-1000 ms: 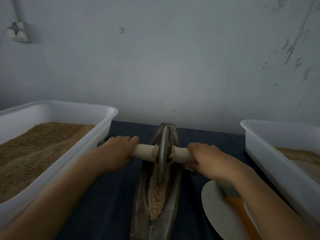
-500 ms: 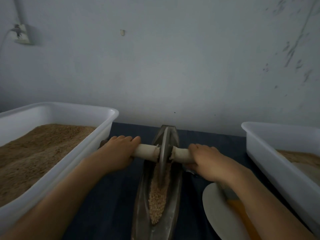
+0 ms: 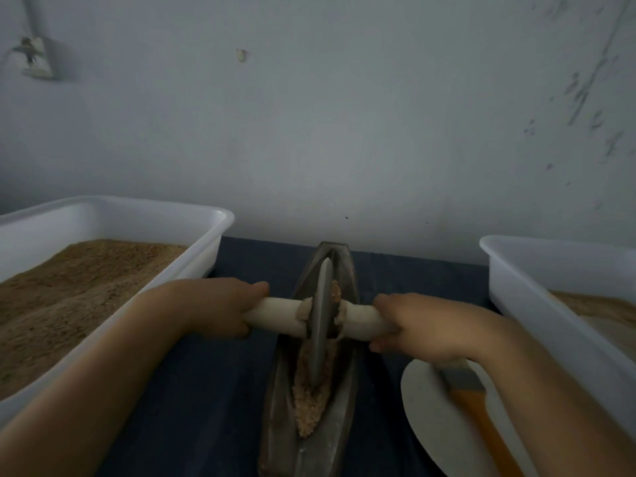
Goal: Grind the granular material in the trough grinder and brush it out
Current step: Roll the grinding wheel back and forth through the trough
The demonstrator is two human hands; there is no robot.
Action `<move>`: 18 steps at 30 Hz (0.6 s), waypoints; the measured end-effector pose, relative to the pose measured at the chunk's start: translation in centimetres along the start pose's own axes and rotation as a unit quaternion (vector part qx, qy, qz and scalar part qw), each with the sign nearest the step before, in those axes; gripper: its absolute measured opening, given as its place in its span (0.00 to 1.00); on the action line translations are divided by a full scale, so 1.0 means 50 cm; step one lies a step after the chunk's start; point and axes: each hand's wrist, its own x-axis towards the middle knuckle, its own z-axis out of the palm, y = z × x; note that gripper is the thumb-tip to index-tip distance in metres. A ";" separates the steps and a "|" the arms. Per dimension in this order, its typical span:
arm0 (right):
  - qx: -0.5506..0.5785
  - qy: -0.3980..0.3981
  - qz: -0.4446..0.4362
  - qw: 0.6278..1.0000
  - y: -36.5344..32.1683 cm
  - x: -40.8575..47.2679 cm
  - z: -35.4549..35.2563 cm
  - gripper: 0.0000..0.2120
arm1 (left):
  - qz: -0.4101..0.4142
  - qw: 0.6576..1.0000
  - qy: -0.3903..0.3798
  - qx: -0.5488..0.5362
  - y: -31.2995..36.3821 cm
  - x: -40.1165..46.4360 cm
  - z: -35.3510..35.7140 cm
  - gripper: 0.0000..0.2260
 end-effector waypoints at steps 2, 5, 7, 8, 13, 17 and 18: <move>-0.011 0.050 0.010 0.999 0.010 0.021 0.010 0.12 | -0.002 0.998 0.066 0.012 -0.006 0.025 0.013 0.13; -0.045 0.136 0.023 0.989 0.029 0.050 0.028 0.10 | -0.014 0.982 0.180 0.049 -0.022 0.066 0.035 0.13; -0.068 0.198 0.028 0.977 0.041 0.068 0.043 0.08 | -0.026 0.964 0.257 0.067 -0.029 0.092 0.053 0.14; -0.084 0.228 0.032 0.970 0.045 0.075 0.050 0.08 | -0.029 0.952 0.296 0.067 -0.029 0.102 0.061 0.15; -0.142 0.291 0.047 0.945 0.041 0.084 0.067 0.09 | -0.015 0.928 0.371 0.038 -0.025 0.111 0.078 0.14; -0.111 0.210 0.038 0.971 0.027 0.061 0.050 0.08 | -0.014 0.952 0.300 0.061 -0.024 0.085 0.062 0.16; -0.091 0.171 0.037 0.980 0.020 0.051 0.042 0.09 | -0.012 0.961 0.268 0.064 -0.022 0.074 0.054 0.17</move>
